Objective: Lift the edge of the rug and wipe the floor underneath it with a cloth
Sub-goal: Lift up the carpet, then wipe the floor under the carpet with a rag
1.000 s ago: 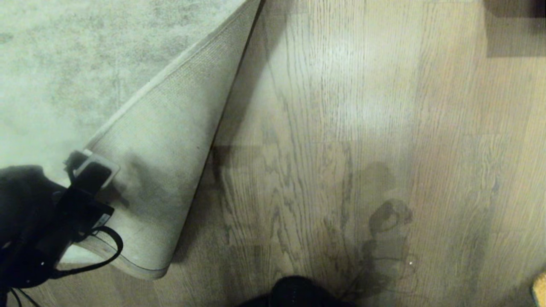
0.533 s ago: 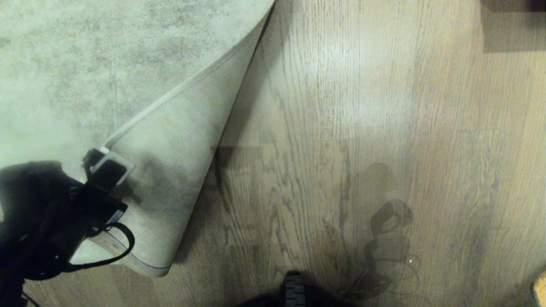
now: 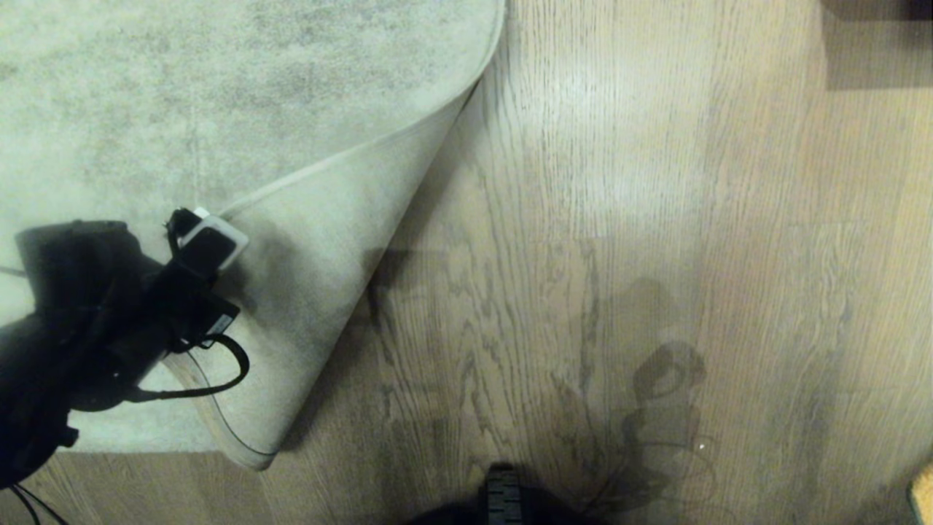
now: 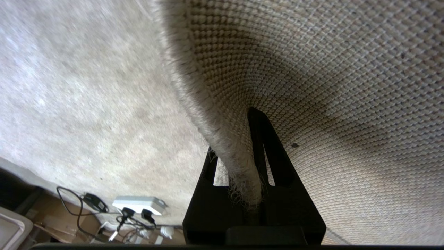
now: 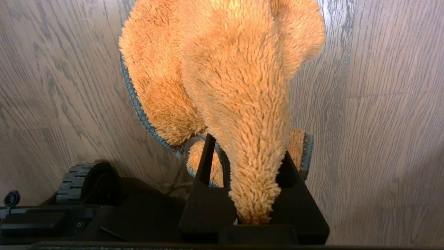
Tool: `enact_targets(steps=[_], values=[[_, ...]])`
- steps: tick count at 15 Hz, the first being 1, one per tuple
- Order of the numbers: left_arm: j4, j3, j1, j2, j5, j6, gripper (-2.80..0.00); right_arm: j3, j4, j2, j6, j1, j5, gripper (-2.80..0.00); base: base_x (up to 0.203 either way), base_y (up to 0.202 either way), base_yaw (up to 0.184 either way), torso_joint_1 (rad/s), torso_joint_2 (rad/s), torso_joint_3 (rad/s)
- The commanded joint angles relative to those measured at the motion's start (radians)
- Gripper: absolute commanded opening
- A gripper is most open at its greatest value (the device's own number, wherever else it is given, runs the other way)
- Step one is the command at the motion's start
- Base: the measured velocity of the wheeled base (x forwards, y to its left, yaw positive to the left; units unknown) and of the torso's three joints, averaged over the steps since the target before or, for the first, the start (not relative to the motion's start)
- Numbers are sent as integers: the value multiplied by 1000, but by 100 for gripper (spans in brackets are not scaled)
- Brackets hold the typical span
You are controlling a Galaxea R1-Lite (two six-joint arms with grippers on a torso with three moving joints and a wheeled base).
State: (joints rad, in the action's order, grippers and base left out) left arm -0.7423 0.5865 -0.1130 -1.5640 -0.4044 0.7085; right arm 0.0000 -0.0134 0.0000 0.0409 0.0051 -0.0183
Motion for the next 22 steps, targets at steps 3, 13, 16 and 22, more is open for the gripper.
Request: enact_targets(steps=[3, 13, 16, 22], values=[[-11, 12, -4, 1, -1, -1, -280, 0, 0, 0, 1, 0, 0, -280, 0, 0, 0, 0, 0, 0], [-15, 33, 3, 2, -4, -67, -280, 0, 0, 0, 1, 1, 0, -280, 0, 0, 0, 0, 0, 0], [-16, 29, -5, 16, -6, -87, -280, 0, 0, 0, 1, 1, 0, -280, 0, 0, 0, 0, 0, 0], [-17, 30, -2, 13, -7, -109, -280, 0, 0, 0, 1, 1, 0, -280, 0, 0, 0, 0, 0, 0]])
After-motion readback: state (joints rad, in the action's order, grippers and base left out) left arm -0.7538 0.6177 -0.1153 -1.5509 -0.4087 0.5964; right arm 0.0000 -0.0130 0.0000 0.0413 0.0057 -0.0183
